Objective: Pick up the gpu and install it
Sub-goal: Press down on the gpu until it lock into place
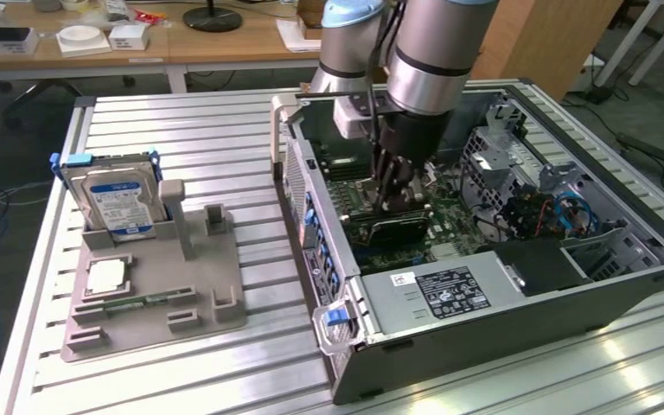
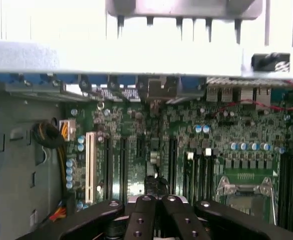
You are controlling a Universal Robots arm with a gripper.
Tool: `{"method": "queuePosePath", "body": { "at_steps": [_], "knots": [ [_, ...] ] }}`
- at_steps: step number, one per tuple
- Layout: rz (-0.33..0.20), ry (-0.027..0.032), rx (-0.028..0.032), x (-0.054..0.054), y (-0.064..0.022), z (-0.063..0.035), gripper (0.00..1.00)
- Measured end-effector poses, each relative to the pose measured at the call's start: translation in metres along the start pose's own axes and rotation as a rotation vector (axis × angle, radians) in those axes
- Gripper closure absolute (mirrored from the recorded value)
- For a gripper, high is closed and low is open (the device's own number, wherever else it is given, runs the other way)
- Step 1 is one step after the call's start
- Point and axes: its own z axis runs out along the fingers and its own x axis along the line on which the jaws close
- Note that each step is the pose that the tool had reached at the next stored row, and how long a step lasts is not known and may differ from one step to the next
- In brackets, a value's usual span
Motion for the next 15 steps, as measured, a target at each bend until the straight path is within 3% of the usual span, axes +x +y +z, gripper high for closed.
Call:
{"method": "queuePosePath", "body": {
  "at_steps": [1, 4, 6, 8, 12, 15],
  "knots": [
    [0.000, 0.0018, -0.0159, 0.000, 0.0000, 0.0000, 0.90],
    [0.000, 0.0058, -0.0714, -0.001, 0.0000, 0.0000, 0.90],
    [-0.001, 0.0105, -0.1014, -0.003, 0.0000, -0.0001, 0.90],
    [0.000, 0.0172, -0.1188, -0.006, 0.0001, -0.0001, 0.90],
    [0.003, 0.0238, -0.1387, -0.011, 0.0002, -0.0001, 0.90],
    [0.006, 0.0256, -0.1515, -0.014, 0.0008, -0.0001, 0.90]
  ]
}}
